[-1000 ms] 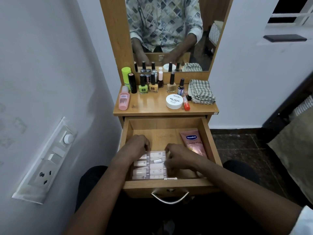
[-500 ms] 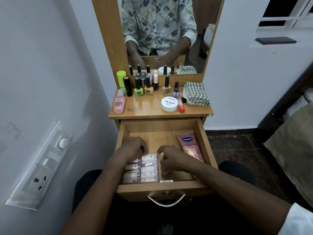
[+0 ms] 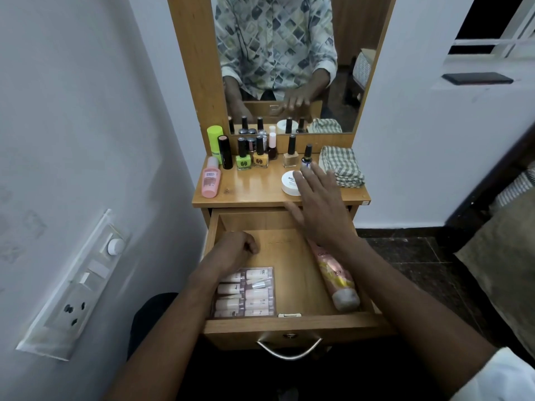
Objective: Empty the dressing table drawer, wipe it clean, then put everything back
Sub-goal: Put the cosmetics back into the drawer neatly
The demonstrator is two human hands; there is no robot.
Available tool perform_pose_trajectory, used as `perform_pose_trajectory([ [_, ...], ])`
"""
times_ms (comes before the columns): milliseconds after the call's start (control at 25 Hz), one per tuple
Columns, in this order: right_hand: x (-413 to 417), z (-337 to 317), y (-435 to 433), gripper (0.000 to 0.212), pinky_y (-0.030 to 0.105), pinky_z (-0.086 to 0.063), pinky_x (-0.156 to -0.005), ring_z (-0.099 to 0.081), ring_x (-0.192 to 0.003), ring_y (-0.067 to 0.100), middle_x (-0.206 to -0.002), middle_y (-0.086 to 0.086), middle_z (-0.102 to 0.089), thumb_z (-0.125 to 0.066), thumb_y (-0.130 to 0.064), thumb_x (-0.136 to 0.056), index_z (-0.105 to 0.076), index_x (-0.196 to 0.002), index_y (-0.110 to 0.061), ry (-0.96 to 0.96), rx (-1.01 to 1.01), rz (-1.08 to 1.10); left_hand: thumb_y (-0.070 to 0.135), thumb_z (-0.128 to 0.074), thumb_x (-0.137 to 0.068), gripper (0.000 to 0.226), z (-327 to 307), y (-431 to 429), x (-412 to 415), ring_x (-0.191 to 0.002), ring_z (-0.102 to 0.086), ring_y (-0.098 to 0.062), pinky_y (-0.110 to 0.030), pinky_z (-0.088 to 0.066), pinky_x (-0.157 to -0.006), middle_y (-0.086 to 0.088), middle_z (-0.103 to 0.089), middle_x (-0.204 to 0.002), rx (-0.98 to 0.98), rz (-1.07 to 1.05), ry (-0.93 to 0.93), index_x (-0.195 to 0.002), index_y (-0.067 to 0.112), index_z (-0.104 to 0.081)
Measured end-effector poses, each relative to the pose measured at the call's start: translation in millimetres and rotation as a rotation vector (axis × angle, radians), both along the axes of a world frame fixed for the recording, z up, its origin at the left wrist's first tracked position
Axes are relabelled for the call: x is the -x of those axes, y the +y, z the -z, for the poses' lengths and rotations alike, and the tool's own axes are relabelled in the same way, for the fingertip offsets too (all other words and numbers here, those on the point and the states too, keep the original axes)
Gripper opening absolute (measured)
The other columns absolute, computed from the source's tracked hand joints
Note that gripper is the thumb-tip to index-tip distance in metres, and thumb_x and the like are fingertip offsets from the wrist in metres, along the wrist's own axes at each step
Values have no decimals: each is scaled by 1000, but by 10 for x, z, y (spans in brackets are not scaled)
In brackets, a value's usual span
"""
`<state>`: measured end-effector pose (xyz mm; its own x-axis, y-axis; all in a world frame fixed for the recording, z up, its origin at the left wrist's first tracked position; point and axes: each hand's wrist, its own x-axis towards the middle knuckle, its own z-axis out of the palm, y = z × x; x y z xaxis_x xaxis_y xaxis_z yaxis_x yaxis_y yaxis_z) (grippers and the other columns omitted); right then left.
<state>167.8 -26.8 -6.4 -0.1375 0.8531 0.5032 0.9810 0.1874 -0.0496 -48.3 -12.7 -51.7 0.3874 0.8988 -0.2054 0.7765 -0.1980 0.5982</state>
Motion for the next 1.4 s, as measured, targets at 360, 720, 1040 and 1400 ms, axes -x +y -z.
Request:
perform_pose_trajectory([
  [360, 51, -39, 218, 42, 40, -37, -97, -52, -112, 29, -125, 13, -56, -60, -37, -91, -49, -124, -13, 66, 185, -92, -12, -48, -84, 36, 47, 33, 12, -86, -66, -13, -21, -52, -81, 5, -67, -83, -11, 80, 20, -88, 11, -75],
  [720, -51, 195, -526, 82, 23, -29, -101, -34, -128, 13, -143, -2, -35, -74, -35, -82, -31, -151, -26, -38, 745, -504, -3, -53, -86, 33, 64, 32, -24, -86, -67, -9, -23, -55, -79, 12, -70, -83, 99, 110, 12, -86, 20, -77],
  [1040, -83, 436, -578, 78, 35, -39, -109, -41, -131, 14, -147, -7, -36, -74, -26, -82, -32, -148, -27, 128, 1110, -532, 21, -69, -89, 12, 26, -96, -143, -88, -66, 1, -14, -50, -76, 9, -74, -95, 119, 201, -126, -98, 21, -77],
  [1400, -75, 451, -586, 47, 21, -46, -90, -49, -113, 5, -136, -10, -43, -64, -23, -91, -54, -135, -31, 154, 951, -597, 33, -65, -92, 16, -443, -97, -145, -78, -60, -7, -24, -51, -72, 9, -67, -89, -507, -444, -347, -96, 19, -71],
])
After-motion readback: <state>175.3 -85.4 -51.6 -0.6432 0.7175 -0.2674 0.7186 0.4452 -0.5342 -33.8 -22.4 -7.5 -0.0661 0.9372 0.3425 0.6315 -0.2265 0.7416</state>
